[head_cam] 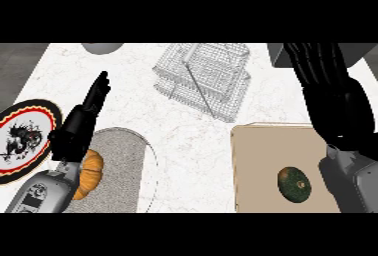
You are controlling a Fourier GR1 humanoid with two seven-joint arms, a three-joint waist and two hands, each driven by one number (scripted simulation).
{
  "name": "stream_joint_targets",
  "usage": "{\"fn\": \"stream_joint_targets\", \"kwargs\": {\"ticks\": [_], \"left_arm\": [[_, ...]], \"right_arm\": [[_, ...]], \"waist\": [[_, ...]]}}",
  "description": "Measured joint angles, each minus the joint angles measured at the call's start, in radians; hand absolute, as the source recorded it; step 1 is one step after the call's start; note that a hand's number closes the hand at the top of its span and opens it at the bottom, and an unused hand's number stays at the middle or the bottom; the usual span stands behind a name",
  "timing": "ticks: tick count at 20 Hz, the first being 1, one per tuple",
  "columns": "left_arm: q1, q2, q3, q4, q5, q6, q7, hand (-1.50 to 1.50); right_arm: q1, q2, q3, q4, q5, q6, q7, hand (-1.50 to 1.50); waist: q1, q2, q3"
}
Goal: Pick the squash from the tray and place it in the tiered basket
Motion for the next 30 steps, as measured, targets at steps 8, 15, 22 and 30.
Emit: {"fn": "stream_joint_targets", "kwargs": {"ticks": [8,15,22,30], "left_arm": [[0.079,-0.049,0.037,0.042,0.11,-0.024,0.059,0.0],[0.113,-0.076,0.041,0.046,0.202,-0.092,0.091,0.0],[0.102,-0.083,0.042,0.062,0.223,-0.133,0.099,0.0],[0.088,-0.09,0.032,0.061,0.214,-0.139,0.107,0.0]], "right_arm": [[0.373,0.003,-0.17,-0.01,0.081,-0.133,-0.203,-1.5],[0.699,0.176,-0.276,0.057,0.132,-0.241,-0.539,-1.5],[1.021,0.189,-0.197,-0.076,0.384,-0.366,-0.586,-1.5],[1.349,0.232,-0.114,-0.291,0.737,-0.586,-0.324,-1.5]], "waist": [[-0.116,-0.01,-0.021],[-0.089,-0.015,-0.024],[-0.058,-0.014,-0.029],[-0.035,-0.001,-0.035]]}}
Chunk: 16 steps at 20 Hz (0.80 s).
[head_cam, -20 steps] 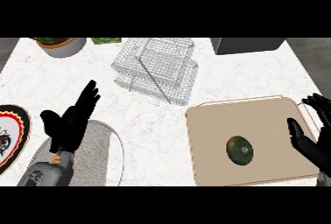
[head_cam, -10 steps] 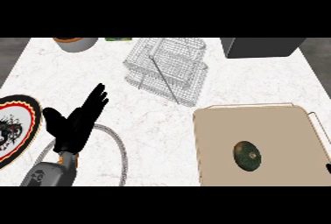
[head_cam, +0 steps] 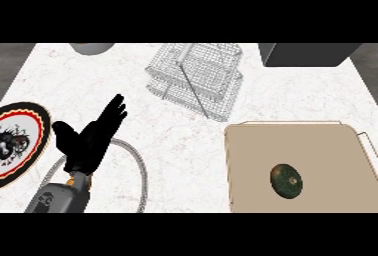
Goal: Pick the squash from the tray and place it in the tiered basket
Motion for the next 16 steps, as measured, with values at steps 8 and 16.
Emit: {"fn": "stream_joint_targets", "kwargs": {"ticks": [8,16], "left_arm": [[-0.035,-0.007,0.002,0.025,0.003,-0.027,-0.001,0.0],[-0.052,-0.019,0.009,0.042,-0.005,-0.025,0.003,0.0]], "right_arm": [[0.133,0.074,0.233,-0.229,0.402,0.003,0.387,-1.5],[0.034,0.09,0.388,-0.233,0.798,0.063,0.832,-1.5]], "waist": [[0.032,0.008,0.001],[0.037,0.006,0.003]]}}
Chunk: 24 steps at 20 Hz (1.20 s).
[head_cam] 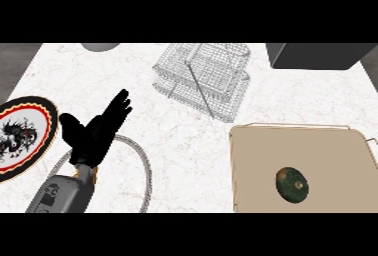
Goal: Pick the squash from the tray and place it in the tiered basket
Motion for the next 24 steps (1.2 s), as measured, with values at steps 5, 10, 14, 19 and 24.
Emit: {"fn": "stream_joint_targets", "kwargs": {"ticks": [5,10,14,19,24], "left_arm": [[0.019,-0.008,0.0,-0.007,-0.004,-0.003,0.003,0.0],[0.011,-0.015,0.021,0.001,-0.008,-0.015,0.009,0.0],[0.015,-0.017,0.038,-0.002,-0.018,-0.028,0.018,0.0],[0.018,-0.038,0.056,0.012,-0.04,-0.038,0.009,0.0],[-0.001,-0.058,0.074,0.012,-0.055,-0.042,0.033,0.0]], "right_arm": [[-0.167,0.002,0.099,0.049,0.195,0.091,0.292,-1.5],[-0.363,0.003,0.133,0.147,0.251,0.183,0.501,-1.5],[-0.445,-0.003,0.129,0.244,0.268,0.161,0.569,-1.5],[-0.489,-0.004,0.108,0.297,0.288,0.139,0.601,-1.5],[-0.489,-0.018,0.081,0.318,0.273,0.104,0.594,-1.5]], "waist": [[-0.006,-0.008,0.002],[-0.017,-0.014,0.003],[-0.023,-0.017,0.004],[-0.027,-0.018,0.005],[-0.029,-0.019,0.005]]}}
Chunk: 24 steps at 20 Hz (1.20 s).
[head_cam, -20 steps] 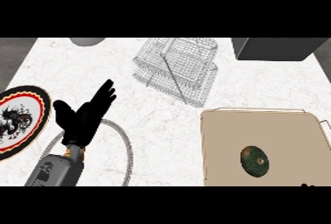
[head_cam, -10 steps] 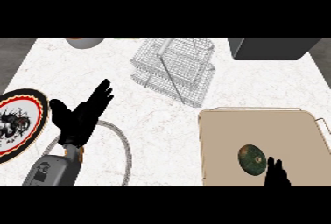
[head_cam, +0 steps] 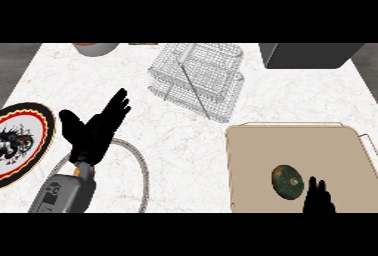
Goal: Pick the squash from the tray and place it in the tiered basket
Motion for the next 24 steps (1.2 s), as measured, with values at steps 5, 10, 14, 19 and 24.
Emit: {"fn": "stream_joint_targets", "kwargs": {"ticks": [5,10,14,19,24], "left_arm": [[0.036,-0.008,0.006,-0.02,-0.017,-0.017,-0.009,0.0],[0.055,-0.025,0.011,-0.05,-0.035,-0.026,0.005,0.0],[0.054,-0.032,0.027,-0.043,-0.042,-0.041,0.002,0.0],[0.051,-0.032,0.048,-0.027,-0.051,-0.066,-0.009,0.0],[0.028,-0.049,0.06,-0.019,-0.056,-0.071,0.009,0.0]], "right_arm": [[-0.038,-0.015,-0.056,0.045,-0.073,-0.049,-0.033,-1.5],[-0.071,-0.018,-0.086,0.093,-0.119,-0.086,-0.059,-1.5],[-0.102,-0.016,-0.113,0.134,-0.161,-0.114,-0.082,-1.5],[-0.125,-0.034,-0.159,0.178,-0.246,-0.144,-0.124,-1.5],[-0.176,-0.044,-0.208,0.25,-0.319,-0.158,-0.168,-1.5]], "waist": [[0.001,-0.002,-0.002],[0.001,-0.003,-0.003],[0.001,-0.005,-0.005],[0.0,-0.005,-0.006],[0.001,-0.005,-0.005]]}}
